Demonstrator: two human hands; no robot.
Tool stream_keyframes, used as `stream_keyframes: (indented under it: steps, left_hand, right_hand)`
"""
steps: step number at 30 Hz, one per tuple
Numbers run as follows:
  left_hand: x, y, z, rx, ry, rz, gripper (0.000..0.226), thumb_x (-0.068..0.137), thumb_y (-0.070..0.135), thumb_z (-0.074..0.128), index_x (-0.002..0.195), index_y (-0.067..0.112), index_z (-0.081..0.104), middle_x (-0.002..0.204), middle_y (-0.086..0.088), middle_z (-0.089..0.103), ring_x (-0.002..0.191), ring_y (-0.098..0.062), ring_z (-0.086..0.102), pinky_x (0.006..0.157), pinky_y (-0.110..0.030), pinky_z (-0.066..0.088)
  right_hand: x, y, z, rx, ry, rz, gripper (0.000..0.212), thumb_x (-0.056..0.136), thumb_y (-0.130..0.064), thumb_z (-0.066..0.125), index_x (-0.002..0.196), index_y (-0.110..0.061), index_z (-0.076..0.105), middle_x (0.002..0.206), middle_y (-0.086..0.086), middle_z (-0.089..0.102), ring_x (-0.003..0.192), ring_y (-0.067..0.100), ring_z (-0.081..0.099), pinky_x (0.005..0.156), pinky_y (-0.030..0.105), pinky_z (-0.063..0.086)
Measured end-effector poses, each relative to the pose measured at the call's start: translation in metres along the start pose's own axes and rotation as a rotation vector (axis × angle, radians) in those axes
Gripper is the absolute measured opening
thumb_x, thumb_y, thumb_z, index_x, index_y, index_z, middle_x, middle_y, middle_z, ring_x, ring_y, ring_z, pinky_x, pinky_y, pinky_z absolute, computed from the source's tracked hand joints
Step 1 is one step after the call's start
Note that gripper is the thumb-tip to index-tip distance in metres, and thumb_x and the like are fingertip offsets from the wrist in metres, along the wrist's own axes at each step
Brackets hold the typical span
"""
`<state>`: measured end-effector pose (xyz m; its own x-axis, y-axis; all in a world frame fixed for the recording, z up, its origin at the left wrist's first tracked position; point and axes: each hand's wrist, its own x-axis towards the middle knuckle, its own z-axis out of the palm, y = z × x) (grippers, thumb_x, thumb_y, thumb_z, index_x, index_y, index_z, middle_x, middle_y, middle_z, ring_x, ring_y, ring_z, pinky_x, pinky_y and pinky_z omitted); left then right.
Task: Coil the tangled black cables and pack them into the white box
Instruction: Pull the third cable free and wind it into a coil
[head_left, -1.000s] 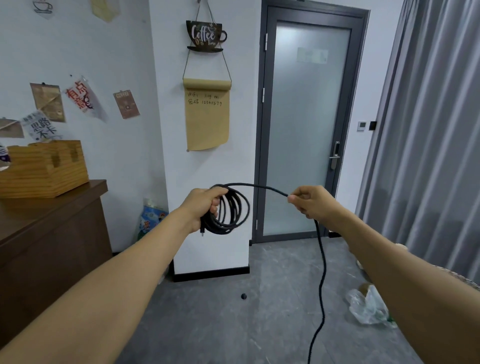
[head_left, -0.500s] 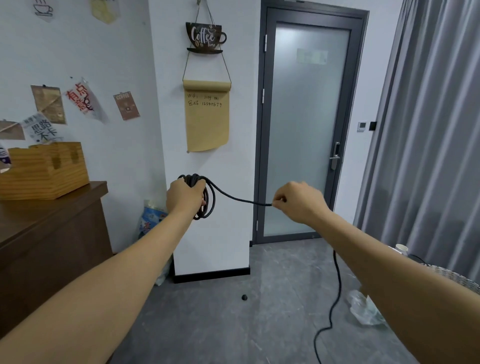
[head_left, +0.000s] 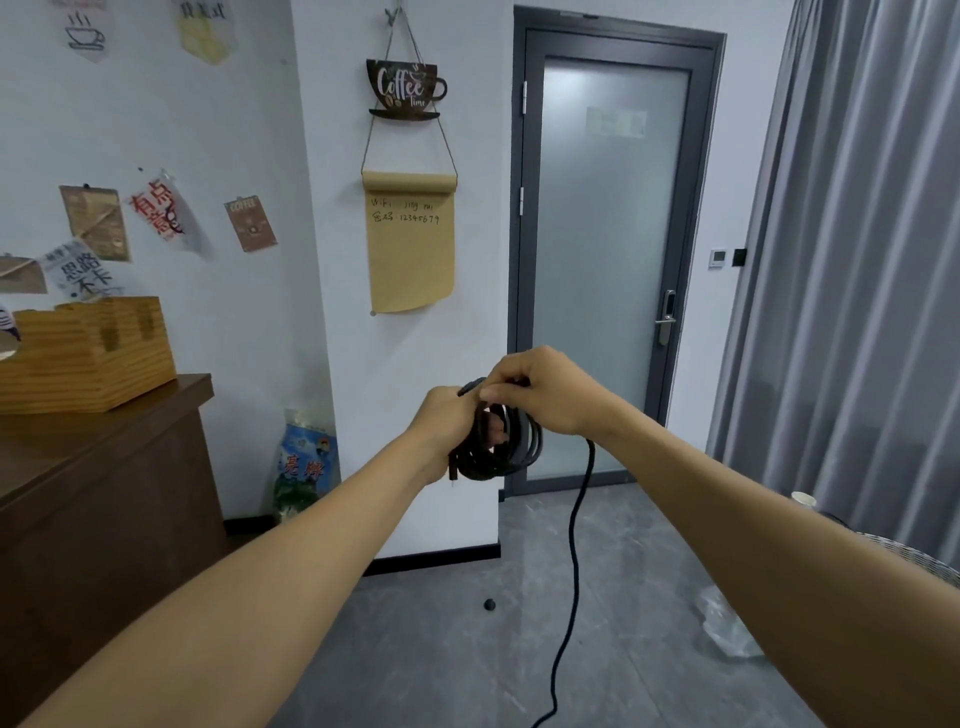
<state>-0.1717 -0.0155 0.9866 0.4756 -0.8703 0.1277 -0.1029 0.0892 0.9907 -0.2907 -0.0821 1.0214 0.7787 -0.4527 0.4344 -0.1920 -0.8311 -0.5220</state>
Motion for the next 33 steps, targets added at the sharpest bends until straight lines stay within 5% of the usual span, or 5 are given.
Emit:
stream_keyframes:
  steps: [6, 9, 14, 19, 33]
  left_hand:
    - [-0.002, 0.0, 0.008, -0.132, -0.134, -0.118, 0.039, 0.093, 0.048, 0.05, 0.072, 0.015, 0.053, 0.045, 0.007, 0.045, 0.039, -0.008, 0.046, 0.043, -0.019, 0.043]
    - [-0.002, 0.001, 0.009, -0.14, -0.202, -0.155, 0.038, 0.092, 0.05, 0.049, 0.078, 0.016, 0.052, 0.046, 0.007, 0.043, 0.039, -0.008, 0.044, 0.042, -0.017, 0.042]
    - [-0.003, 0.001, 0.002, -0.118, -0.264, -0.158, 0.032, 0.081, 0.044, 0.065, 0.067, 0.017, 0.053, 0.047, 0.007, 0.037, 0.039, -0.006, 0.037, 0.046, -0.016, 0.036]
    - [0.005, -0.007, -0.011, -0.005, -0.134, -0.126, 0.011, 0.079, 0.014, 0.073, 0.073, 0.013, 0.064, 0.043, 0.008, 0.034, 0.035, -0.006, 0.031, 0.04, -0.015, 0.031]
    - [0.025, -0.018, -0.07, -0.17, 0.31, -0.179, 0.029, 0.076, 0.018, 0.076, 0.06, 0.014, 0.052, 0.035, 0.008, 0.039, 0.03, -0.006, 0.035, 0.044, -0.021, 0.036]
  right_hand:
    - [-0.008, 0.012, -0.004, 0.068, 0.102, 0.09, 0.02, 0.083, -0.026, 0.069, 0.08, -0.007, 0.071, 0.066, 0.008, 0.062, 0.063, 0.015, 0.051, 0.064, 0.03, 0.043]
    - [-0.009, 0.017, -0.01, 0.076, 0.161, 0.187, 0.027, 0.071, -0.032, 0.079, 0.071, -0.011, 0.063, 0.059, -0.003, 0.054, 0.055, 0.008, 0.047, 0.056, 0.018, 0.038]
    - [-0.013, 0.036, -0.02, 0.071, 0.135, 0.283, 0.031, 0.073, -0.041, 0.075, 0.069, -0.014, 0.06, 0.06, -0.003, 0.052, 0.056, 0.01, 0.045, 0.055, 0.018, 0.035]
    - [-0.019, 0.053, -0.025, 0.106, 0.126, 0.332, 0.026, 0.081, -0.036, 0.07, 0.074, -0.013, 0.062, 0.065, 0.0, 0.055, 0.059, 0.011, 0.046, 0.06, 0.02, 0.038]
    - [-0.03, 0.083, -0.014, 0.127, 0.213, 0.436, 0.022, 0.091, -0.026, 0.059, 0.09, -0.006, 0.067, 0.066, 0.0, 0.053, 0.059, 0.01, 0.044, 0.056, 0.019, 0.037]
